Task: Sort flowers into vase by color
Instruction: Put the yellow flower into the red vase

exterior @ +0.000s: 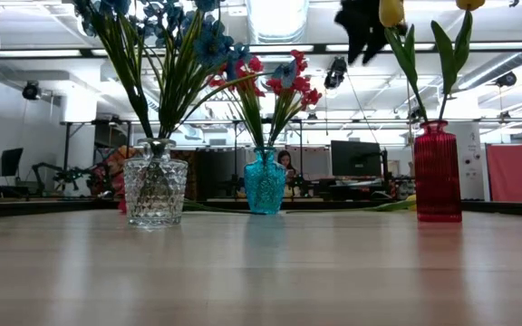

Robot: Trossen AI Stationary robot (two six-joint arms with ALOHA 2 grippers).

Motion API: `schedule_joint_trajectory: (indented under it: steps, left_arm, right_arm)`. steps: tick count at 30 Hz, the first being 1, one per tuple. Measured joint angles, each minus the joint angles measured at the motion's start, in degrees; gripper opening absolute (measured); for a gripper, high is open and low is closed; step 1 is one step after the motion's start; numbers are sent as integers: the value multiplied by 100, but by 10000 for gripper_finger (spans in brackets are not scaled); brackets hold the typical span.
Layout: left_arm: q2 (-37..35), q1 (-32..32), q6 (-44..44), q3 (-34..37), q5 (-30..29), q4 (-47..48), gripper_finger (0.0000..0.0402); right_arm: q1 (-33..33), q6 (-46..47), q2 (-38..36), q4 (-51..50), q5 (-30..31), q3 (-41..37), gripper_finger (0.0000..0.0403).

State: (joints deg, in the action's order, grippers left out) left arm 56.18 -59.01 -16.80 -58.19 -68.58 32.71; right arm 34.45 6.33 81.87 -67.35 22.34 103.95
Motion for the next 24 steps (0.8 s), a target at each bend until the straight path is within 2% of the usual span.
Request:
schedule_joint_trajectory:
  steps: [2,4,10,13,17,24]
  left_arm:
    - [-52,64,164,15,-66,13,208]
    - [-123,107,186,65,-165,66,206]
    - [-258,110,159,103,-280,125,205]
    - [-350,110,303,103,-347,128,205]
    - [-448,111,473,103,-728,223,205]
    - [-458,112,287,109,-751,480,205]
  right_arm:
    - [524,-146,189,-231,-652,79,229]
    - [948,-228,339,-479,-1034,69,225]
    - [1698,-315,378,-561,-1232,-572,225]
    - [1798,-220,331,-484,-1232,-953,226]
    - [1782,-15,224,-203,-1238,-1553,226]
    - [1791,5,1,588,-1247,-2642,226]
